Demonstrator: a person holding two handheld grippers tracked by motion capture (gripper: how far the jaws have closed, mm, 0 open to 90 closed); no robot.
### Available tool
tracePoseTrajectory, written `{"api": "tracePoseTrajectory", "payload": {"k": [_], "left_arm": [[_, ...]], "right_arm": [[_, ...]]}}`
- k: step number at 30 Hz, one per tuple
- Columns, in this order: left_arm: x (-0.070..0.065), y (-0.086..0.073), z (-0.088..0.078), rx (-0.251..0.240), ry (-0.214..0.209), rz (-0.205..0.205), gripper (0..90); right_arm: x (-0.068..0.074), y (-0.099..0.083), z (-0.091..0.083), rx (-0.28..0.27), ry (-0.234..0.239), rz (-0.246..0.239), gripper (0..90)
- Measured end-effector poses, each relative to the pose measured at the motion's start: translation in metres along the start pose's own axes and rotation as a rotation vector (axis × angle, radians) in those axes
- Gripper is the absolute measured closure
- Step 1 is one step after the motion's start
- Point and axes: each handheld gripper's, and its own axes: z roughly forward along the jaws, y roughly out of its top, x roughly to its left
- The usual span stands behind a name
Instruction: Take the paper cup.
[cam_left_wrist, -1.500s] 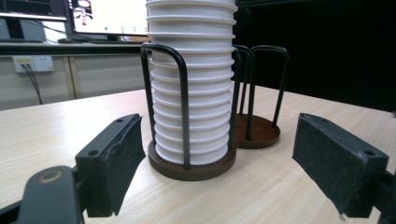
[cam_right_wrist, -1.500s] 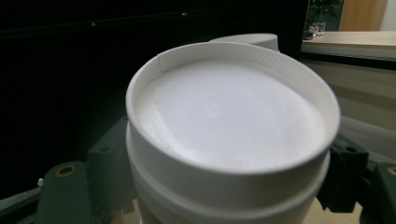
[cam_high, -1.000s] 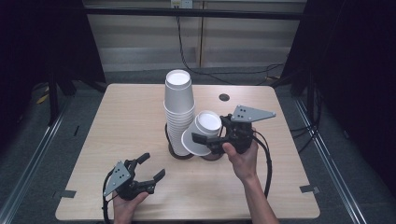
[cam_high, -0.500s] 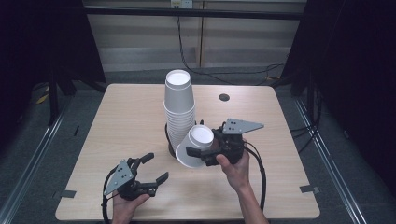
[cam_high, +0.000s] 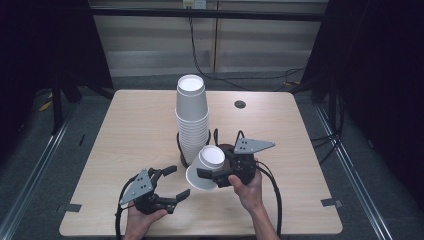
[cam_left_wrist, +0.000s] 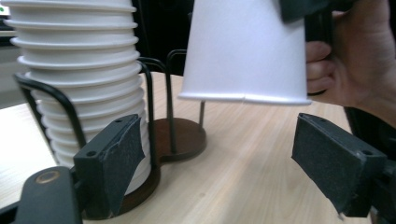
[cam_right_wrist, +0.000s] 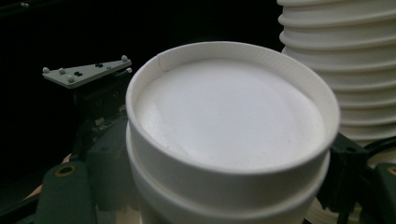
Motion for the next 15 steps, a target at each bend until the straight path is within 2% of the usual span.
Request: {"api": "tracePoseTrajectory", "payload": {"k": [7, 11, 15], "left_arm": [[-0.003, 0.002, 0.005, -0.018, -0.065, -0.008, 15.5], [-0.004, 0.003, 0.010, 0.004, -0.085, -0.005, 15.5], [-0.005, 0.004, 0.014, 0.018, -0.083, -0.008, 13.9]], "right_arm": [[0.001, -0.009, 0.003, 0.025, -0.001, 0.004, 21.3], [0.002, -0.012, 0.006, 0.028, 0.015, 0.003, 21.4], [0.002, -0.014, 0.008, 0.036, 0.029, 0.006, 21.4]]}}
